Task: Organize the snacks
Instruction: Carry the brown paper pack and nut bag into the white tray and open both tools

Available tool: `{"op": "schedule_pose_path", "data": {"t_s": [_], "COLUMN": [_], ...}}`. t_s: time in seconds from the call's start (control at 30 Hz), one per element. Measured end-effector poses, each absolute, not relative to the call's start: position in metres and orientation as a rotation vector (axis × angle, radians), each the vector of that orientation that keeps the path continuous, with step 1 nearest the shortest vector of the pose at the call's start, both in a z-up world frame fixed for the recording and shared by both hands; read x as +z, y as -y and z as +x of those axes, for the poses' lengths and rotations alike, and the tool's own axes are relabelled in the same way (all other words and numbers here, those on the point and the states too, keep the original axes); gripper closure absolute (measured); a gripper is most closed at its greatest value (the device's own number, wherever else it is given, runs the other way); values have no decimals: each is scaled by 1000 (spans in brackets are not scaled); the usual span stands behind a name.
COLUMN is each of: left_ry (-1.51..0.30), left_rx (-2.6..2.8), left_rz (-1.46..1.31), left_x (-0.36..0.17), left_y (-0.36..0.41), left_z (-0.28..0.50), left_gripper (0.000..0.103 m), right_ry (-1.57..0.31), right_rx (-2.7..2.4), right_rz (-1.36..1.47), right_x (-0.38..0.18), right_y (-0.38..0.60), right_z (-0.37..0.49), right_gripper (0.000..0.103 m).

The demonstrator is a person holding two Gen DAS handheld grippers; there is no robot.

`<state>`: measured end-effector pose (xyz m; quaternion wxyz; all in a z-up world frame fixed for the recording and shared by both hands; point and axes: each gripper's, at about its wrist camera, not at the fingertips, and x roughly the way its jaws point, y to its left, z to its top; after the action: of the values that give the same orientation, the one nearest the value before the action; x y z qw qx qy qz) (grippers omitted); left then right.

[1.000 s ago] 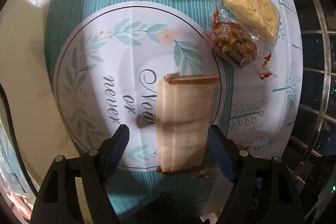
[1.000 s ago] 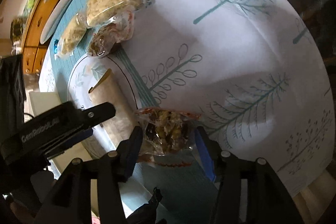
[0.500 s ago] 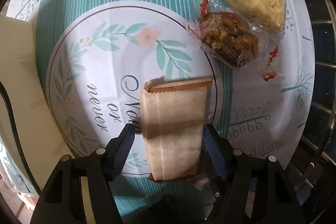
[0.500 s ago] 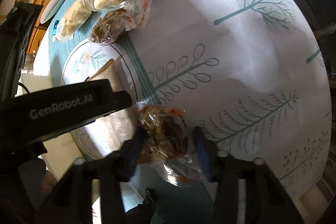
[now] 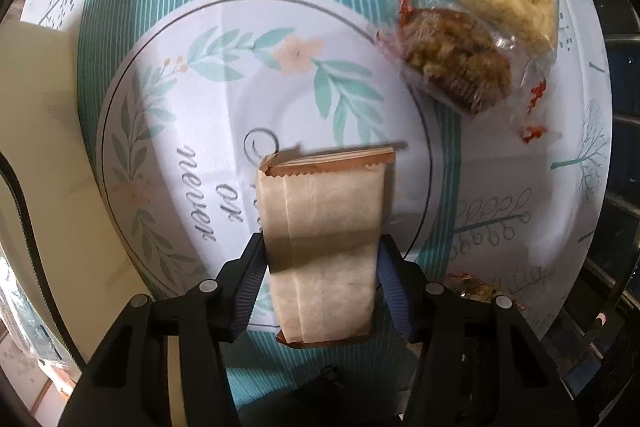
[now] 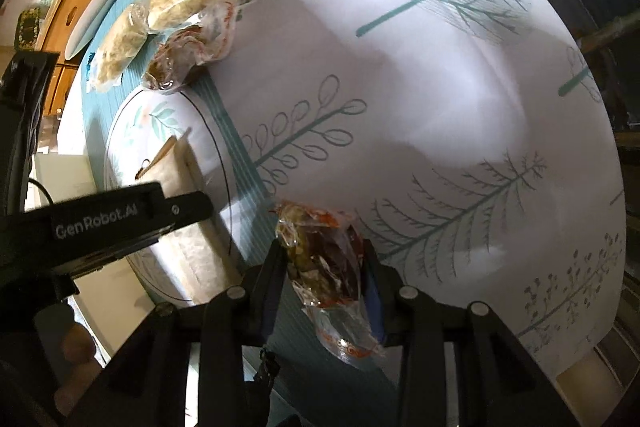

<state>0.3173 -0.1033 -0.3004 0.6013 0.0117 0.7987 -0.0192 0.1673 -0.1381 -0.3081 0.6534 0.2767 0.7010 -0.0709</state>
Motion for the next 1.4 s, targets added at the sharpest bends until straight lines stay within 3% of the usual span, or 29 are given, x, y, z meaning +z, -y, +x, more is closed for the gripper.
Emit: {"op": "schedule_pose_path", "data": {"t_s": [0.33,0.83,1.17,1.4], "left_ry": [-1913,-1794,-1687,-1561], "left_rx": [-65,-173,-240,-221], "left_rz": [-4,-71,-54,-52], "left_x": [-300,-221,-156,-114], "left_y": [87,40,-7,-71], "left_z": [276,198,174,169], "left_gripper": [50,50,50,50], "right_ry": [-1628,-1797,-1756,-1617], "right_rx": [-206,-222,-209,-172], "right_rz": [666,693,688,620], "right_x": [-312,-314,-285,-239], "right_y": [151,123,74,23], "right_z": [140,82,66,67], "right_gripper": [67,68,68,68]}}
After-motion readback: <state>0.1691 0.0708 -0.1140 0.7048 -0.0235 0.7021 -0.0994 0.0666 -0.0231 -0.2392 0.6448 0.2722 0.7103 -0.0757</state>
